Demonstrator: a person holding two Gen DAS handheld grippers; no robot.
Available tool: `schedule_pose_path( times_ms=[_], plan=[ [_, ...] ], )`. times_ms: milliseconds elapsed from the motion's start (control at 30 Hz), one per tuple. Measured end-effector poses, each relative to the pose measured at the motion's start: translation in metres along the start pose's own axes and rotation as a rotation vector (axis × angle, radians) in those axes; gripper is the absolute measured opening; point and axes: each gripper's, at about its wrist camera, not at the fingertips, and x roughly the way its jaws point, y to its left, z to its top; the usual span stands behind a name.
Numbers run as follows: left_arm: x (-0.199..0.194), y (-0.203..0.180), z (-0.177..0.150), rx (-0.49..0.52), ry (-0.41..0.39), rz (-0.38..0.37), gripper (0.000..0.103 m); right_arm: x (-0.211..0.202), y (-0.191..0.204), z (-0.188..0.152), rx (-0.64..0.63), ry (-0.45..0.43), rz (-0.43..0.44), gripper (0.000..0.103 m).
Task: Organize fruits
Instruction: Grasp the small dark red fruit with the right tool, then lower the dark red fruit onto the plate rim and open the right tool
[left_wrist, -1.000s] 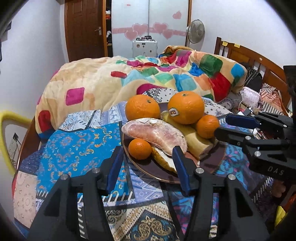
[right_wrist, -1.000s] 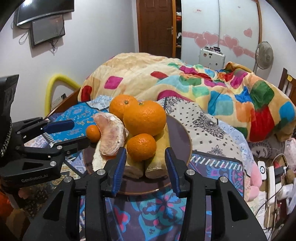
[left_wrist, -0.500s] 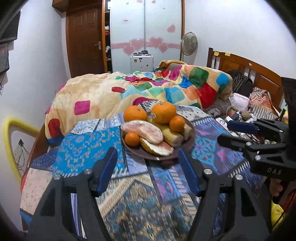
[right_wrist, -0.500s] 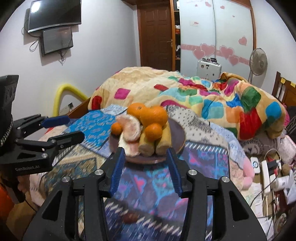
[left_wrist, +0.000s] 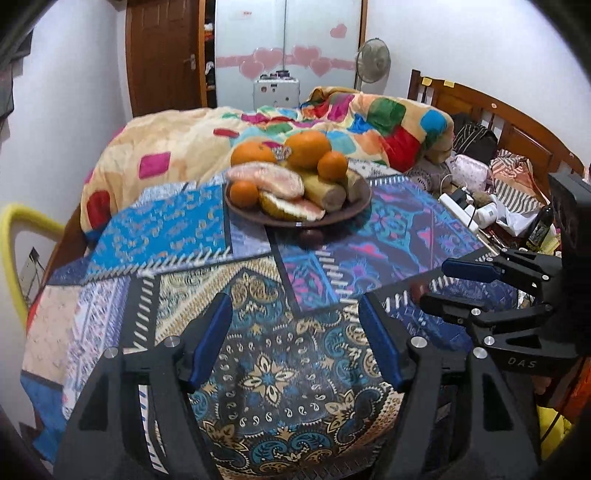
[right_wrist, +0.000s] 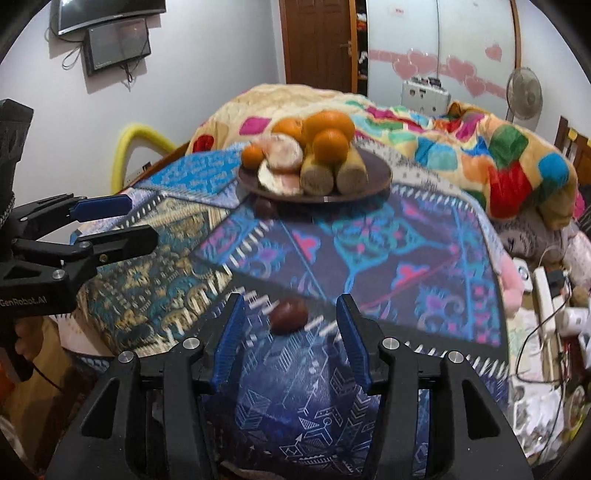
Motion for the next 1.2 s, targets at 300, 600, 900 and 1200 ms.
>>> schedule_pose_path(
  times_ms=[300,600,900,1200],
  plan=[
    [0.024,0.002,0.000,-0.003,0.052,-0.014,0.066,0.013,-0.002,-0.003,0.008,0.018,0.047,0.018],
    [0.053,0.000,0.029,0.003,0.095,-0.041,0.054,0.006,-0.018,0.011,0.010,-0.032,0.010,0.017],
    [0.091,-0.011,0.050,0.049,0.149,-0.033,0.044,0.005,-0.040,0.028,0.022,-0.066,-0.014,0.017],
    [0.113,-0.016,0.059,0.067,0.172,-0.033,0.027,0.013,-0.047,0.034,0.016,-0.069,-0.005,0.017]
  ],
)
